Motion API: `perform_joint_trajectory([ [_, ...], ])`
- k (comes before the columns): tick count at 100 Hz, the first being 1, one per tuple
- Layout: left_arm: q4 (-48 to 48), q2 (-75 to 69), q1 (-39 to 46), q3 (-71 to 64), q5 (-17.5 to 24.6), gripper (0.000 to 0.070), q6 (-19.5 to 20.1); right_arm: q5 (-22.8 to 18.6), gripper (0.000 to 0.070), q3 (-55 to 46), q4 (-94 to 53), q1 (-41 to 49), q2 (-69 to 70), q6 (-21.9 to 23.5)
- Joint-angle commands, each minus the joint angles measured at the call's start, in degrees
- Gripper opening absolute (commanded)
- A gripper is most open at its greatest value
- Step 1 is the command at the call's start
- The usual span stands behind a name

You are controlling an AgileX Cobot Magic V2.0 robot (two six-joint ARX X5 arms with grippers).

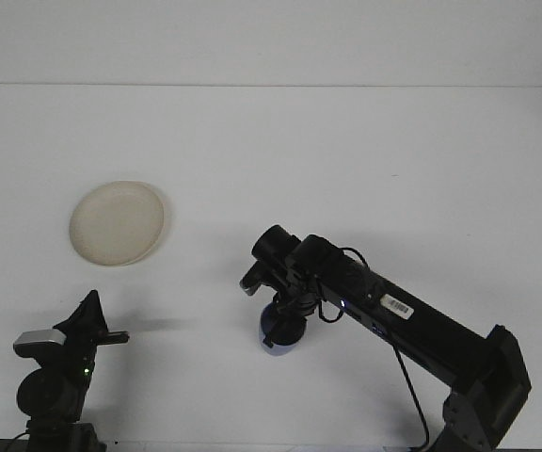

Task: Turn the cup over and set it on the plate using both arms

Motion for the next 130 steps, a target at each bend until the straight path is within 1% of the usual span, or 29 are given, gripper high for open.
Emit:
perform_joint_trajectory([
  [1,0.5,-0.1,0.0,-1.0,0.0,0.0014,-0.3,0.1,0.0001,1.6,0.1,0.7,1.6,-1.1],
  [7,0.5,-0.1,0.0,-1.0,0.0,0.0014,-0.3,0.2,0.0016,1.6,0.2,0.8,1.6,-1.2],
  [12,0.5,-0.1,0.0,-1.0,0.0,0.0015,-0.3,0.2,0.0064,1.6,0.5,0.9,1.6,-1.2],
  [22,0.6,-0.1,0.0,-1.0,0.0,0.0015,-0.3,0.1,0.0271,1.6,0.7,1.1,1.6,-1.9],
  [26,0.6,-0.1,0.0,-1.0,0.0,0.0015,-0.3,0.0,0.0322,1.6,0.9,1.2,1.6,-1.9],
  [30,0.6,-0.1,0.0,-1.0,0.0,0.0015,-0.3,-0.3,0.0348,1.8,0.9,1.2,1.6,-1.9],
  [37,0.6,-0.1,0.0,-1.0,0.0,0.0014,-1.2,-0.3,0.035,3.2,-0.5,1.2,1.4,-1.9],
  [50,0.6,-0.1,0.0,-0.6,0.0,0.0013,-8.6,-0.3,0.035,9.4,-4.3,-0.1,-0.4,-2.3],
  [57,0.5,-0.1,0.0,-0.3,0.5,0.0012,-11.1,-0.3,0.035,13.1,-4.7,-1.0,-2.3,-2.3],
  [65,0.5,-0.1,0.0,0.4,3.4,0.0012,-13.1,-0.4,0.035,16.2,-2.4,-2.4,-5.1,-2.3],
  [76,0.5,0.0,0.0,1.9,8.7,0.0012,-15.2,-1.1,0.035,16.2,5.4,-5.4,-9.8,-2.3],
  [83,-0.2,0.6,0.0,3.7,11.3,0.0015,-15.3,-2.9,0.035,15.0,9.6,-8.1,-12.7,-2.3],
  [89,-1.7,1.9,-0.1,6.0,12.3,0.0015,-15.3,-5.2,0.0349,13.2,12.2,-10.7,-15.3,-2.3],
  [95,-4.0,4.1,-0.1,8.9,13.1,0.0015,-15.0,-7.5,0.0349,10.4,14.9,-13.2,-17.9,-2.3],
  [104,-6.7,9.1,-0.1,14.1,15.2,0.0015,-12.6,-10.9,0.0346,3.0,20.9,-17.0,-22.8,-2.3],
  [117,-11.1,19.5,-0.1,23.3,19.0,0.0015,-6.0,-12.7,0.0346,-11.1,32.3,-22.2,-31.2,-1.9],
  [130,-18.6,32.0,-0.7,33.7,22.9,0.0015,2.5,-14.8,0.0346,-24.1,44.1,-27.0,-40.0,1.1],
])
